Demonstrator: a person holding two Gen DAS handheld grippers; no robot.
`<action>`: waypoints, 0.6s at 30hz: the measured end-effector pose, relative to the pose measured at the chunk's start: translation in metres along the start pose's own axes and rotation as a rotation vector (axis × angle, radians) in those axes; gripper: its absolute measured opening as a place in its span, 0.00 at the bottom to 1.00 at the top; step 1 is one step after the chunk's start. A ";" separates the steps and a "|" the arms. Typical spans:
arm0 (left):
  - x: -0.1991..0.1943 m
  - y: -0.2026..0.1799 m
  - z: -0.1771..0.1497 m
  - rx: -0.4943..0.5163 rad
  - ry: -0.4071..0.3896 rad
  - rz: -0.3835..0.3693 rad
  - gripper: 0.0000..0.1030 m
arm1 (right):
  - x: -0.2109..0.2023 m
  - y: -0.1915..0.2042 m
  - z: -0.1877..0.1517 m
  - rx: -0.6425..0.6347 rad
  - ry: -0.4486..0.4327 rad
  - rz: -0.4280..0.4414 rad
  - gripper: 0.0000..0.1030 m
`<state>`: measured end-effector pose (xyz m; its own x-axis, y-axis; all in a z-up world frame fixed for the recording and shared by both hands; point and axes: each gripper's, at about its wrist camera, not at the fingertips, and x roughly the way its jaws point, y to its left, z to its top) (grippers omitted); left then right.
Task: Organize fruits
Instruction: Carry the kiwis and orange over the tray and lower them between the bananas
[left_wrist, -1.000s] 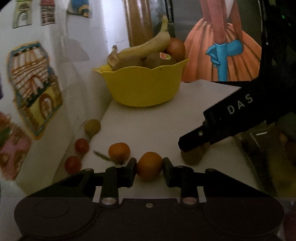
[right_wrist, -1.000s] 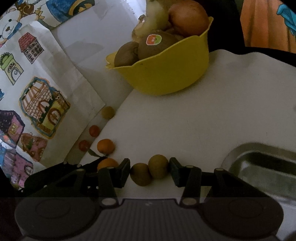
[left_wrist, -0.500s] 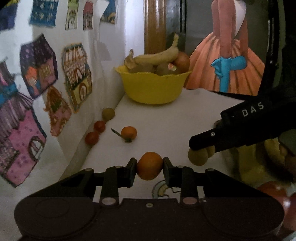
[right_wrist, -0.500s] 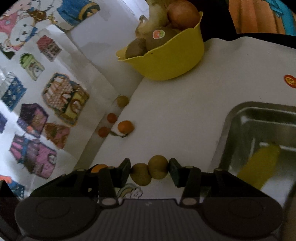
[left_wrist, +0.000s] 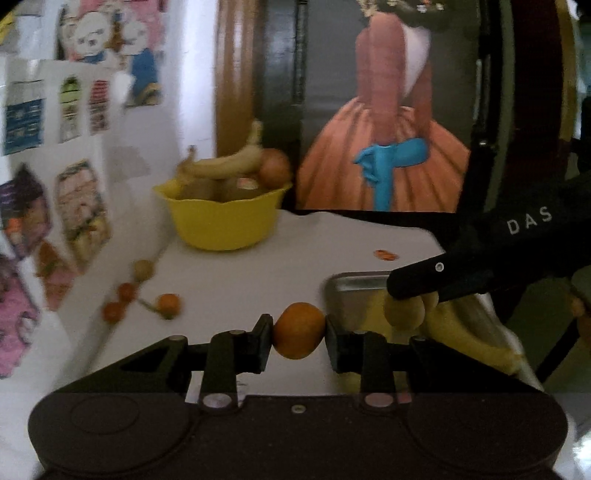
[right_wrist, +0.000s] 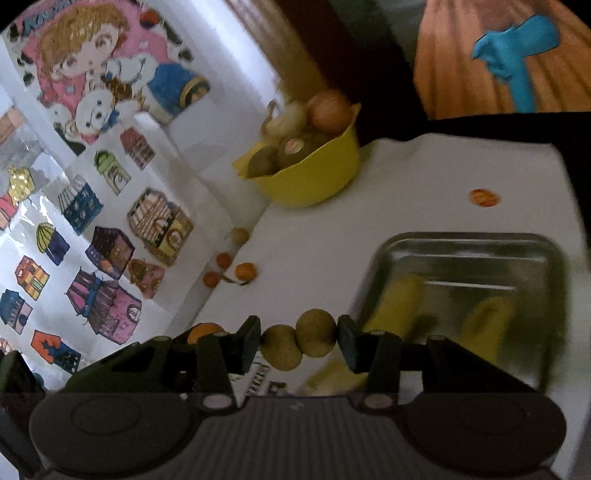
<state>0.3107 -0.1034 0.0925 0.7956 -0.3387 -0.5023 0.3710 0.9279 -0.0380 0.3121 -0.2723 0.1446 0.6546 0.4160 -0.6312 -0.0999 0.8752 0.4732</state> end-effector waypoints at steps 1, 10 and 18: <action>0.001 -0.006 -0.001 -0.001 0.001 -0.015 0.31 | -0.007 -0.005 -0.002 -0.002 -0.010 -0.006 0.49; 0.020 -0.065 -0.006 0.042 0.043 -0.091 0.31 | -0.053 -0.051 -0.022 -0.002 -0.057 -0.047 0.49; 0.035 -0.084 -0.017 0.063 0.087 -0.113 0.31 | -0.062 -0.094 -0.050 0.058 -0.025 -0.043 0.49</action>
<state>0.2993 -0.1903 0.0639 0.7035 -0.4231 -0.5710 0.4874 0.8720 -0.0456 0.2434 -0.3683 0.1089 0.6761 0.3715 -0.6363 -0.0280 0.8759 0.4816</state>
